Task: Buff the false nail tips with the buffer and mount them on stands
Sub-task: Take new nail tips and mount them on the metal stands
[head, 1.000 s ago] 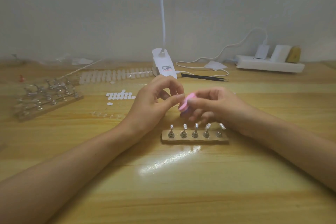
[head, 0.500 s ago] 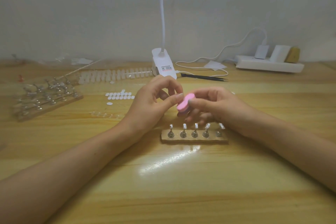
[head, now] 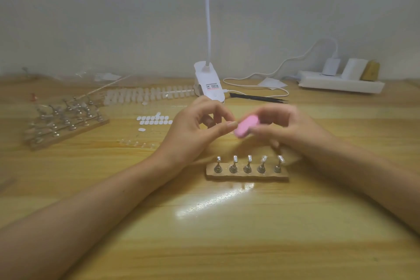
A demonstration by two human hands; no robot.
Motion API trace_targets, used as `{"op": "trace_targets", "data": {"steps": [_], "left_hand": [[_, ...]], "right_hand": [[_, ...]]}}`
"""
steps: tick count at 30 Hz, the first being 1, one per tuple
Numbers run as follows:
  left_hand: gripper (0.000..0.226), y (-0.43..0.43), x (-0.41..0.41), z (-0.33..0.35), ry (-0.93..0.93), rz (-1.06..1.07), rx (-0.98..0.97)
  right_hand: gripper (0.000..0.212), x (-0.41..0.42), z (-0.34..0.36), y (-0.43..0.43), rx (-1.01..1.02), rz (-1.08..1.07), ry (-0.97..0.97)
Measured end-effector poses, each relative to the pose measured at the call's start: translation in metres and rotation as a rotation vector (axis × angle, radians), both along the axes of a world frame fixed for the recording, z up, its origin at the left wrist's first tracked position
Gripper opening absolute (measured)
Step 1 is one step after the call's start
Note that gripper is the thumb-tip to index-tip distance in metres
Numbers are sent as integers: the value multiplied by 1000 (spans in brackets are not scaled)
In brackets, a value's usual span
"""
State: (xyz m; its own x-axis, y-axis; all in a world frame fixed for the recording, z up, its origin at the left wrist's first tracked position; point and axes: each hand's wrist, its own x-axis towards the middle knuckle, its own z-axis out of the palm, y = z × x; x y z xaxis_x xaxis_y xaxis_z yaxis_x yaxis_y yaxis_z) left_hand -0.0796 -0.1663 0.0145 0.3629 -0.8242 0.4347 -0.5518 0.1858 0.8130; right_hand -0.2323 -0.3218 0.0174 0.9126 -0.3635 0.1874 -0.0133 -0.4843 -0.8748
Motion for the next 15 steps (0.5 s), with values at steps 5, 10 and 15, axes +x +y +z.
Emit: {"op": "trace_targets", "data": {"steps": [5, 10, 15], "left_hand": [[11, 8, 0, 6, 255, -87, 96], [15, 12, 5, 14, 307, -144, 185], [13, 16, 8, 26, 261, -208, 238]], "right_hand": [[33, -2, 7, 3, -379, -20, 64], [27, -5, 24, 26, -718, 10, -268], [14, -3, 33, 49, -836, -114, -381]]}}
